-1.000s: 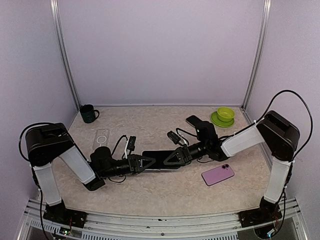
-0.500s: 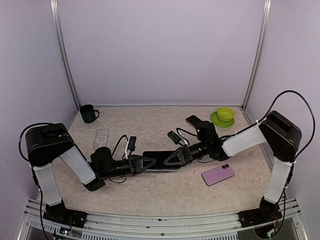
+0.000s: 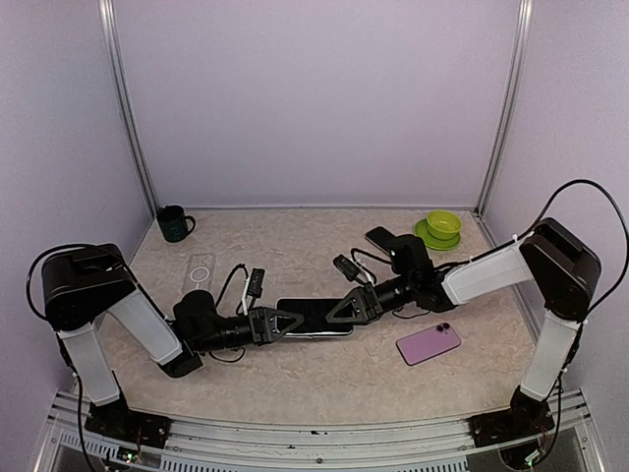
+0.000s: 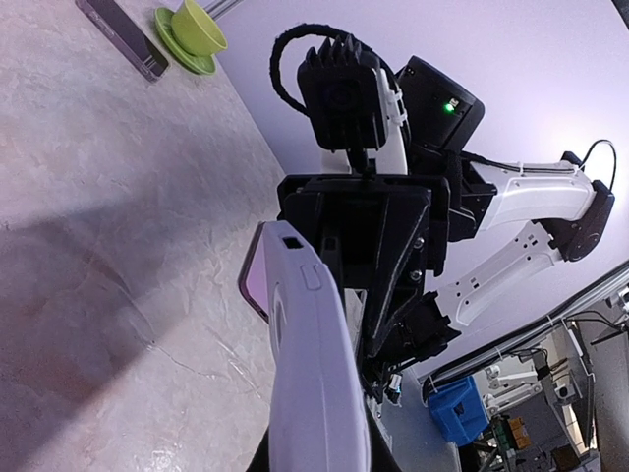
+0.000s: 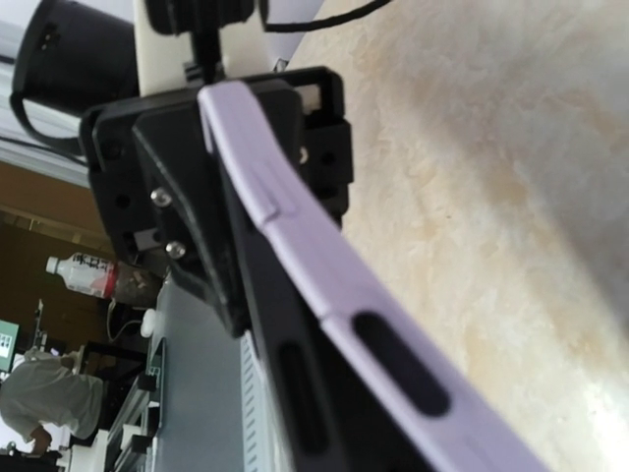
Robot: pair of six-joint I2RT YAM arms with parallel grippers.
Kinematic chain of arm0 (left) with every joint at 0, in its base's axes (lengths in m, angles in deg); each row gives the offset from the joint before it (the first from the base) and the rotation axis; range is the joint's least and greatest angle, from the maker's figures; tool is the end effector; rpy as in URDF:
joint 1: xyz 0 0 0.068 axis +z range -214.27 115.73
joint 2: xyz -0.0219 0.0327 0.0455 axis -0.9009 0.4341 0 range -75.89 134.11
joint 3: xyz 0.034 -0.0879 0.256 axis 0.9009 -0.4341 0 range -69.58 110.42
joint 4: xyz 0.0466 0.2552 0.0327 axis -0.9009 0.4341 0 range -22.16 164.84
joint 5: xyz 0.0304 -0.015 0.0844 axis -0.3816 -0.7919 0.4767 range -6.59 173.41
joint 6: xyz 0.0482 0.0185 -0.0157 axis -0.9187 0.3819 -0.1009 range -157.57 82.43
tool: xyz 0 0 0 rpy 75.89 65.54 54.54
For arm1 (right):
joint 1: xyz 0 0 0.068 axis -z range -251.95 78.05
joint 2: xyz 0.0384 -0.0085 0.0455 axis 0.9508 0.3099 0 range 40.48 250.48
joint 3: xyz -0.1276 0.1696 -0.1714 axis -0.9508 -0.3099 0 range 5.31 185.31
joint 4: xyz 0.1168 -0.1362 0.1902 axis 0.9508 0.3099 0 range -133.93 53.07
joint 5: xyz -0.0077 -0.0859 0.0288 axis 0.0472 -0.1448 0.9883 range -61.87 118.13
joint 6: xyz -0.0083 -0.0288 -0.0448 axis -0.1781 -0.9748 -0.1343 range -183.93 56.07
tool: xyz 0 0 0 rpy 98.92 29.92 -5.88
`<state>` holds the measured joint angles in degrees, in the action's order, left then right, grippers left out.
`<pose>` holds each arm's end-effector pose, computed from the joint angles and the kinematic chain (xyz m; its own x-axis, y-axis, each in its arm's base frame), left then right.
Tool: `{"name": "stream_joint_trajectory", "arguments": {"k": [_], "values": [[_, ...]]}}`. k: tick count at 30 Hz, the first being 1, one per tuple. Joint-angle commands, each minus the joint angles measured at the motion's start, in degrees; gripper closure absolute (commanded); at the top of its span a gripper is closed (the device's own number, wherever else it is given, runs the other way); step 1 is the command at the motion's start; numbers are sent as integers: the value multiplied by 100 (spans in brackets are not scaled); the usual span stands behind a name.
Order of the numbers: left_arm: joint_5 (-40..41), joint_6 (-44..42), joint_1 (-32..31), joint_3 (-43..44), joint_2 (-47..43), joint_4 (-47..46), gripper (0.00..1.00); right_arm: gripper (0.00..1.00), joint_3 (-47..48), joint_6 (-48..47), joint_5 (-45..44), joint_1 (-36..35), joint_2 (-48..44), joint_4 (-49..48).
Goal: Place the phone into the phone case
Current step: Install the phone on the phone case.
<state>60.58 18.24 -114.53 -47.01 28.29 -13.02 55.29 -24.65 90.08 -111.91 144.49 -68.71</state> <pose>0.1726 -0.2291 0.1344 -0.7960 -0.2350 -0.5578 0.5307 0.1719 -0.8299 0.2524 0.2524 0.1623 -0.8548 -0.3279 -0.4023 -0.4535 0.0949 0.8862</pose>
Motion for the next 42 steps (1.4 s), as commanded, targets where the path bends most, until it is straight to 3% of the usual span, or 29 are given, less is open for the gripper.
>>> {"name": "stream_joint_trajectory", "arguments": {"k": [1,29,35,42], "values": [[-120,-175,-11,-50,-223,-388,100,68,-62,-53,-229,119,-169,174],[-430,-581,10,-318,-529,-740,100,67,-290,-695,-368,542,-915,1061],[-451,-1362,-98,-286,-1012,114,100,65,-192,-1270,-635,551,-1452,1740],[-477,-2527,-310,-141,-1824,1515,100,55,-333,-1337,-525,551,-1980,1628]]}}
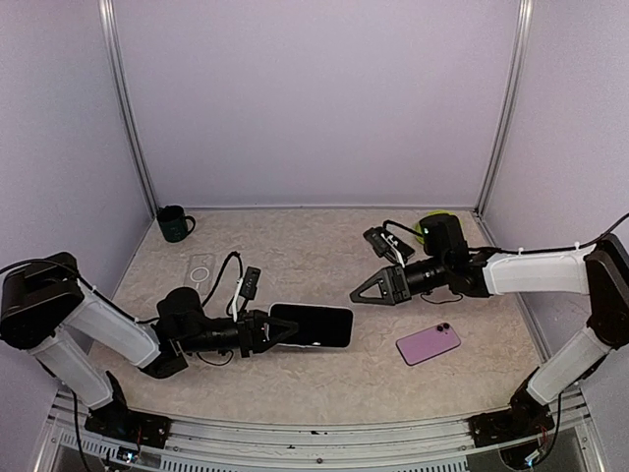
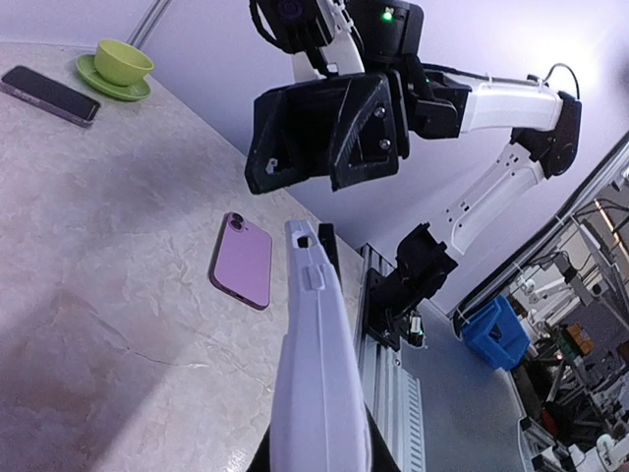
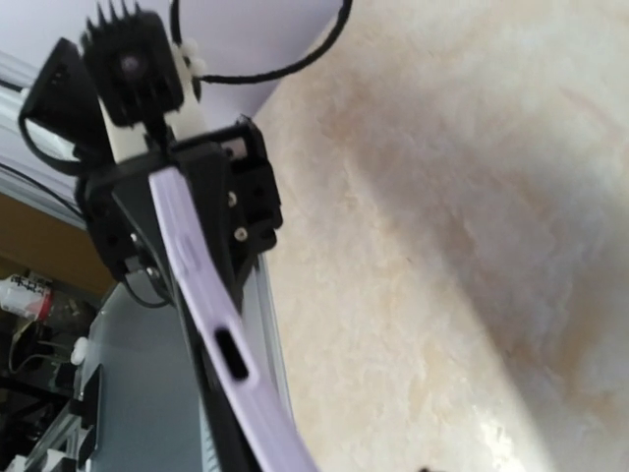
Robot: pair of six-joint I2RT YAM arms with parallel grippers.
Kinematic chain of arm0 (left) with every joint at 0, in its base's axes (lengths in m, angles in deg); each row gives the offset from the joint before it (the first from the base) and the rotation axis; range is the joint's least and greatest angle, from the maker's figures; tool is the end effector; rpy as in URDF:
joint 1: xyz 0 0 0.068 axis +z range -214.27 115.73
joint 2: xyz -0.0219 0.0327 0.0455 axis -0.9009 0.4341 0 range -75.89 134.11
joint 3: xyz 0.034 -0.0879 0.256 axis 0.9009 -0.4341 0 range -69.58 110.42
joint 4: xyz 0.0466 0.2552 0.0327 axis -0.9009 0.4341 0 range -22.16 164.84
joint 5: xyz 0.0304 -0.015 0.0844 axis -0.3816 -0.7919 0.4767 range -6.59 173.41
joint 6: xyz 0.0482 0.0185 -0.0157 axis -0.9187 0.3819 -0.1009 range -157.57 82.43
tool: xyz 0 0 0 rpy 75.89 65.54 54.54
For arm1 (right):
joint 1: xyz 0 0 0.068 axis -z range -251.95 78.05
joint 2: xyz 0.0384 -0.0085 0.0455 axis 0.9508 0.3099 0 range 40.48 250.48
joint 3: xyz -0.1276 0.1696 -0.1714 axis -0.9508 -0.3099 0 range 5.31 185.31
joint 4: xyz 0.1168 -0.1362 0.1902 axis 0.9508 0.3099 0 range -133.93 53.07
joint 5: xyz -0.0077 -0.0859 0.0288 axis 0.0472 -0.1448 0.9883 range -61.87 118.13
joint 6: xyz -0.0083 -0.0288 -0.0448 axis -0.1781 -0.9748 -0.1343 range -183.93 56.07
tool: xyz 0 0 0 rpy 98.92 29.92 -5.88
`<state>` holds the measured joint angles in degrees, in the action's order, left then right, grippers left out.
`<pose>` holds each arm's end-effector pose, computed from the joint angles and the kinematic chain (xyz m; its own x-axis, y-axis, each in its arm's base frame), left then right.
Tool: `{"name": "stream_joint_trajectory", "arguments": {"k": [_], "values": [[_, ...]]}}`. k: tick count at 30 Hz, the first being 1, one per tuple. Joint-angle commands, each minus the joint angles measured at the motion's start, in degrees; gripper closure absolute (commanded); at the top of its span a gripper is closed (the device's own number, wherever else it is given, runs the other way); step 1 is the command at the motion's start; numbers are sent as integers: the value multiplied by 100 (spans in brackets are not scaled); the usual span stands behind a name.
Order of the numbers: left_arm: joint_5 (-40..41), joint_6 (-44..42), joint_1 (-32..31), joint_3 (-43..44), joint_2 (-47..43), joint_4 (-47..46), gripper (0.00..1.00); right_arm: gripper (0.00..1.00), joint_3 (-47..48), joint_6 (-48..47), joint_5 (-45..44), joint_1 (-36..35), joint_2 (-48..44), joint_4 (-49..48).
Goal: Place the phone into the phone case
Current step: Install the phone on the phone case, then press the phone case onto the phone.
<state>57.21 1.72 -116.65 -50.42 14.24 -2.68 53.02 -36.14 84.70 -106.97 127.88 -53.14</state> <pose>0.1482 -0.2180 0.1646 -0.6243 -0.1206 -0.7718 0.7556 0.1573 -0.6359 0.2414 0.2054 0.2195 -0.7895 -0.2396 -0.5650 -0.6071 0.1697 0.7763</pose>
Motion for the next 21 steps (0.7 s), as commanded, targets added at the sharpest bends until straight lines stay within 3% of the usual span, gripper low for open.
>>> {"name": "stream_joint_trajectory", "arguments": {"k": [1,8,21], "values": [[-155,-1008,-107,210,-537,611,100,52,-139,-186,64,51,-380,44],[-235,-1336,-123,112,-982,929,100,37,-350,-180,378,-174,-652,-281],[-526,-1536,-229,88,-1221,1036,100,37,-224,-503,272,-860,-335,-157]]}}
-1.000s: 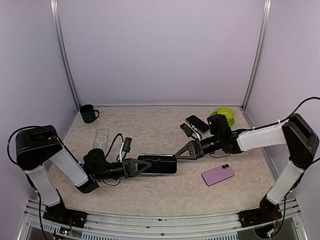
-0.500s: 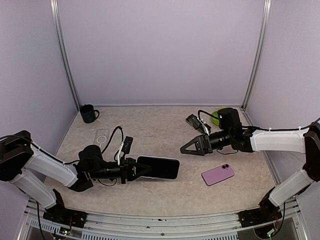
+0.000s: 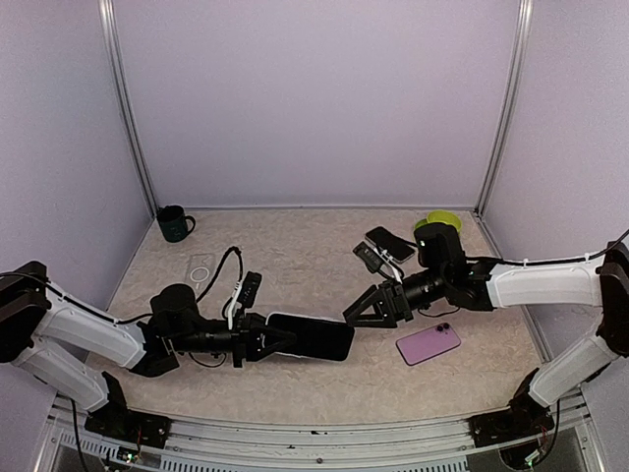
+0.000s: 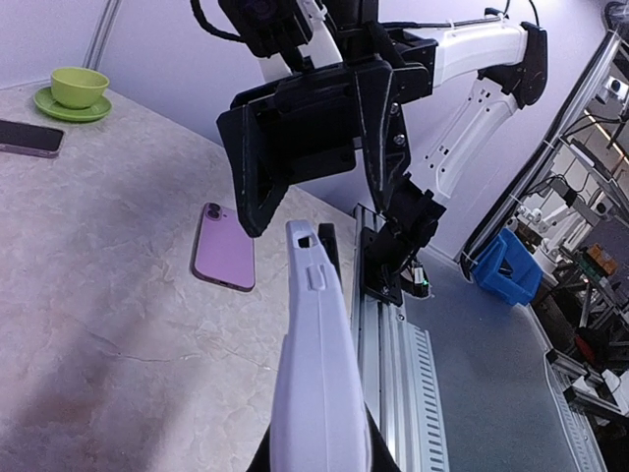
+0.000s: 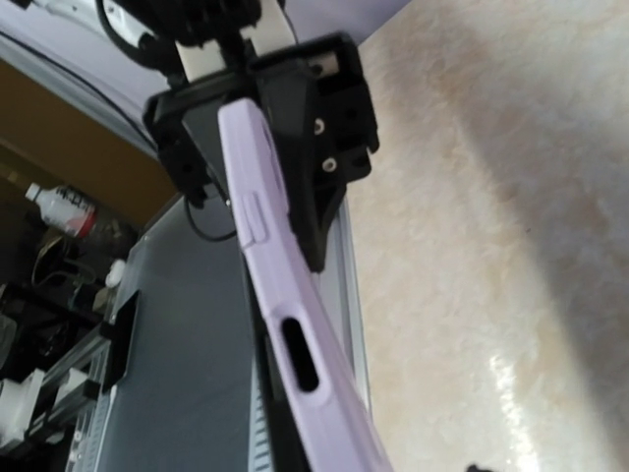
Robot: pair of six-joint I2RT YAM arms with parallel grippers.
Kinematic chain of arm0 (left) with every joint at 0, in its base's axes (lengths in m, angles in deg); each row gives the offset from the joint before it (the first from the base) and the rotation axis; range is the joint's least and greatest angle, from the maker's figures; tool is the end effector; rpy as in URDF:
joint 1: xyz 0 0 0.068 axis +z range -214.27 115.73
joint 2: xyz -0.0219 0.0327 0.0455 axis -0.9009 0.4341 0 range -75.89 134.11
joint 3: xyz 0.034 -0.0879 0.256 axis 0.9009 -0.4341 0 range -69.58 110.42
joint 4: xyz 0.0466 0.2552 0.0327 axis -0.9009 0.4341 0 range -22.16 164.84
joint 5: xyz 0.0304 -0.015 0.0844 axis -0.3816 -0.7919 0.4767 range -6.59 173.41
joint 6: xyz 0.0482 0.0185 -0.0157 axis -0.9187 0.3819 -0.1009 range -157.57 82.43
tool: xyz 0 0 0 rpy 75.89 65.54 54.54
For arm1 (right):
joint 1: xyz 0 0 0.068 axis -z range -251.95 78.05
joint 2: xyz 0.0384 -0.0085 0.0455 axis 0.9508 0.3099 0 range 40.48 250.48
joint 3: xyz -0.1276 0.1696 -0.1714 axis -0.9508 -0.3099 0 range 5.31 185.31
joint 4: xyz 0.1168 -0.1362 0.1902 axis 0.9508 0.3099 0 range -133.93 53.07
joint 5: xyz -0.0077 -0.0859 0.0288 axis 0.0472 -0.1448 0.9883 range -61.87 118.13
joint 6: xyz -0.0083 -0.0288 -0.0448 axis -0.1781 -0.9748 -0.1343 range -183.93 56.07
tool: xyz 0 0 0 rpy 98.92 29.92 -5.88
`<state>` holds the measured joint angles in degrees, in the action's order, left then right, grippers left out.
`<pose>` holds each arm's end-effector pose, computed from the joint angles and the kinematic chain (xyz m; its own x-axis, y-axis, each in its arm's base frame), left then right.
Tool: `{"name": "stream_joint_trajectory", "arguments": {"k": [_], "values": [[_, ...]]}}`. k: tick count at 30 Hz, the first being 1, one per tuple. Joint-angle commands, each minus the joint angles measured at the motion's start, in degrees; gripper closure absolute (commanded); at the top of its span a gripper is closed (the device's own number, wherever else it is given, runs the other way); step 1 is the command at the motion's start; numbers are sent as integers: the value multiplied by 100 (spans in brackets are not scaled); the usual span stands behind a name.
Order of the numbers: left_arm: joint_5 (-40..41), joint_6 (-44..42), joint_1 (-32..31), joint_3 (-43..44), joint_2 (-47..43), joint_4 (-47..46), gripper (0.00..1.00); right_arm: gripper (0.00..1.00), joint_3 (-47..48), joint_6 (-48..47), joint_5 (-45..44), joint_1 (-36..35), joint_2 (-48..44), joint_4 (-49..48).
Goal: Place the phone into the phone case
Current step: Press the phone case onto the phone.
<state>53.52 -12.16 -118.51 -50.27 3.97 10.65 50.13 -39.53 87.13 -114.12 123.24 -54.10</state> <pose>0.1323 -0.2139 0.1833 -0.4575 -0.0012 -0.8892 0.8834 0.1135 -0.4547 0.2008 0.2230 0.2291 -0.6896 -0.3376 -0.6408 -0.6841 0.0132 0.7293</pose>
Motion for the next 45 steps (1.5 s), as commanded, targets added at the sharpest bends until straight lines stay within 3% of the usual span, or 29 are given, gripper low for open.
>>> {"name": "stream_joint_trajectory", "arguments": {"k": [1,6,14,25,30,41,43,45], "values": [[-167,-149,-47,68,-202,-301,100,37,84,-211,24,-191,148,-25],[-96,-141,-42,35,-266,-293,100,40,98,-384,56,-294,130,106],[16,-67,-35,20,-248,-335,100,63,67,-444,63,-326,109,138],[53,76,-18,28,-111,-411,100,84,45,-465,8,-322,31,180],[116,122,-17,37,-82,-404,99,100,45,-453,-78,-333,38,188],[563,211,-8,67,-71,-253,100,100,105,-464,-569,-335,-66,343],[733,270,7,37,-78,-287,100,79,130,-460,-598,-331,-79,353],[813,370,17,-22,-63,-509,100,67,132,-449,-589,-336,-113,339]]}}
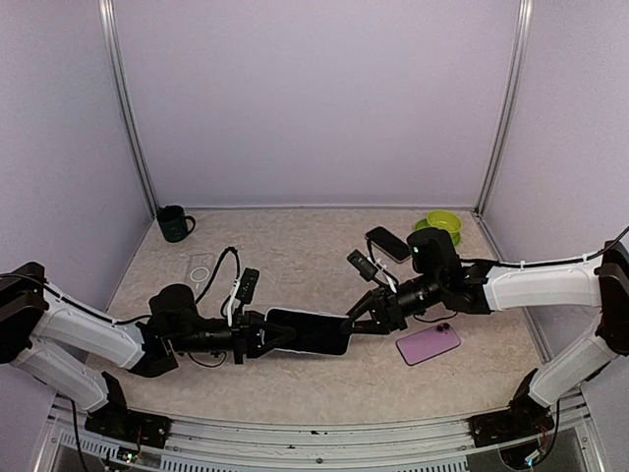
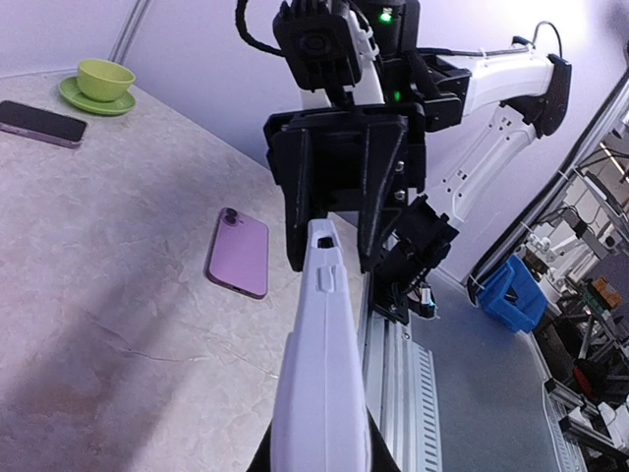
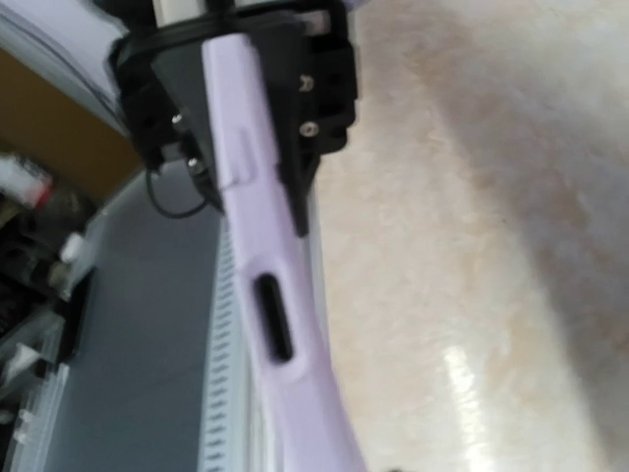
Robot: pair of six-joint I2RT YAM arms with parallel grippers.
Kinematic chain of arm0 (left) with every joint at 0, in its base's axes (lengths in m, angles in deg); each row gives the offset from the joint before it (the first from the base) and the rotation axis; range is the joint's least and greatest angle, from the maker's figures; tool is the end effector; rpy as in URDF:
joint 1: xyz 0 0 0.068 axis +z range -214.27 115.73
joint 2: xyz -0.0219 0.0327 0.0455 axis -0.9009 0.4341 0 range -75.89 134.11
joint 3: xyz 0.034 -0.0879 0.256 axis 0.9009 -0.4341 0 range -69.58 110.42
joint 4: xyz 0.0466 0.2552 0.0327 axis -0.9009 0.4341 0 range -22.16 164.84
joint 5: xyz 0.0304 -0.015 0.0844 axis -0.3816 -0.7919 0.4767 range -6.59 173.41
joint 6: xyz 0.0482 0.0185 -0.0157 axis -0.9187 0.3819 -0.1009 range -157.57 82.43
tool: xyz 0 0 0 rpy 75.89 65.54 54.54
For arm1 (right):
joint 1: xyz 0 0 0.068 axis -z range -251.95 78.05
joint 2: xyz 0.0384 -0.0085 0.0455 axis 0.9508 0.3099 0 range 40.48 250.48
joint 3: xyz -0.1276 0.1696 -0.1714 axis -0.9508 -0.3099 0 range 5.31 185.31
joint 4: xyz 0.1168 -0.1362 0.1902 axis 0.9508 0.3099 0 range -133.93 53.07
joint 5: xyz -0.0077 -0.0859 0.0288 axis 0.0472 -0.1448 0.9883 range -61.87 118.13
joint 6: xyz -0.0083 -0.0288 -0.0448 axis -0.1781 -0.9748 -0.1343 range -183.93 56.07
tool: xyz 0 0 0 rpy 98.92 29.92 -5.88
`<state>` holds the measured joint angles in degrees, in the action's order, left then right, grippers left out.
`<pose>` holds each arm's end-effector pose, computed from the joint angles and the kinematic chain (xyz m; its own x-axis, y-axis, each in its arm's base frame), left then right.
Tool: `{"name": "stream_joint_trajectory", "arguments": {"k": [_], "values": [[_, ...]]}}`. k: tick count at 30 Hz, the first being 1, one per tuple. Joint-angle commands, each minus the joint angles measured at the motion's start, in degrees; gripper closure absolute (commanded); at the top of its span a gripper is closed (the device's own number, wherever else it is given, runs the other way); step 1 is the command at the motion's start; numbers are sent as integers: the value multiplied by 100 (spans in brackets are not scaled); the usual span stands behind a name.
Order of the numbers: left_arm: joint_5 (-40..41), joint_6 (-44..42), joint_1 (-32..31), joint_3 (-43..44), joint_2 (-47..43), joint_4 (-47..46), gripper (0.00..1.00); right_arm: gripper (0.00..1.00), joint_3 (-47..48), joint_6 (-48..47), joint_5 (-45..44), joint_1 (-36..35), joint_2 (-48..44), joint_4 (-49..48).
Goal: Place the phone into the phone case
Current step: Press the phone case onto the phone.
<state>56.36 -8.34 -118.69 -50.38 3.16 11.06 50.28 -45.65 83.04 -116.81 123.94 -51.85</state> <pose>0.1325 -0.2130 0.1852 -0.5099 -0.0347 -0.8596 0.8475 0.1513 -0.5088 0.1924 0.2325 0.2223 -0.6262 -0.3688 -0.6870 -0.7461 0.0276 0.6652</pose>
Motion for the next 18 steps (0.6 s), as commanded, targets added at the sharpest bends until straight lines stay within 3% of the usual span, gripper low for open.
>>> {"name": "stream_joint_trajectory", "arguments": {"k": [1,6,12,18], "values": [[539,32,47,-59,22,-676,100,63,109,176,-155,-69,-196,88],[392,179,108,-161,66,-968,100,54,67,215,-113,-64,-242,-2],[339,448,197,-268,149,-1339,100,54,-16,250,-307,-67,-218,-161],[256,1051,301,-431,525,-2436,100,55,-157,693,-472,-67,-78,-774]]}}
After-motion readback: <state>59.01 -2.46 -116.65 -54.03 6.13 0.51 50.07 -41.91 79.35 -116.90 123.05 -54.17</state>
